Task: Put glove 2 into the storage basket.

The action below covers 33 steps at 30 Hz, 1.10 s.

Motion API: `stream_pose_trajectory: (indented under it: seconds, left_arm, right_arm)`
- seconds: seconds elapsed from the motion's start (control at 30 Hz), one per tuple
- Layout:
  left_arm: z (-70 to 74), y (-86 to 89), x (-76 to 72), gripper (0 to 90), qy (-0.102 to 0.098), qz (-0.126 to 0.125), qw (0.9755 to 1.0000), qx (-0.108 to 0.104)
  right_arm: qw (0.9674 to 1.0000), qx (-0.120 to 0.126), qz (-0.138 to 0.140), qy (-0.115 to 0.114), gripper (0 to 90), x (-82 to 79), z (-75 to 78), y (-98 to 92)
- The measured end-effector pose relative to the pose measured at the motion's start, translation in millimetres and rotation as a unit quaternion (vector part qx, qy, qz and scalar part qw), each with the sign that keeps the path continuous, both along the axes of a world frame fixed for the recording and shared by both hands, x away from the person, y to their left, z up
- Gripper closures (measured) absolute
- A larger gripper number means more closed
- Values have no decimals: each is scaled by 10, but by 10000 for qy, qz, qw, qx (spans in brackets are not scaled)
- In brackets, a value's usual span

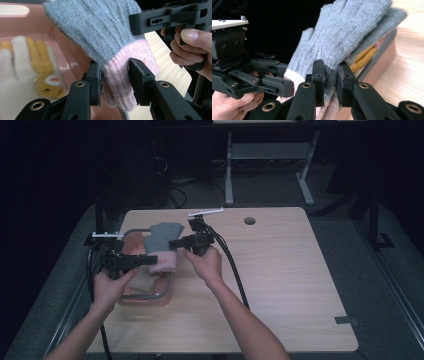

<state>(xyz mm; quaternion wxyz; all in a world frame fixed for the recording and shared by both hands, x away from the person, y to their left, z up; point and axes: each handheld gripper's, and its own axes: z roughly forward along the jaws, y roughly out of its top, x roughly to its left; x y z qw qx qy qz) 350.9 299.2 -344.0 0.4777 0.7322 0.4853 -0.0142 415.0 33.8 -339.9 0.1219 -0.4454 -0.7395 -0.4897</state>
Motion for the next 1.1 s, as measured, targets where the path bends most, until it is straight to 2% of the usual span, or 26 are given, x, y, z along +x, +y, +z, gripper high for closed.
stream_pose_trajectory:
  seconds: [0.2,0.47,0.8,0.97,1.1]
  left_arm:
    - [-36,140,-14,634,50,95,9999,23]
    - [-109,293,-19,635,123,204,9997,67]
    - [-199,434,-24,643,240,311,9991,150]
    - [-267,483,-17,658,349,380,9986,90]
    - [-311,532,-15,671,421,421,9981,122]
  right_arm:
    - [9999,76,67,81,786,23,-53,145]
    - [9998,61,166,117,786,64,-132,316]
    - [9995,38,247,201,786,100,-234,495]
    - [9992,18,286,261,785,126,-321,564]
    - [9990,4,290,343,784,139,-387,620]
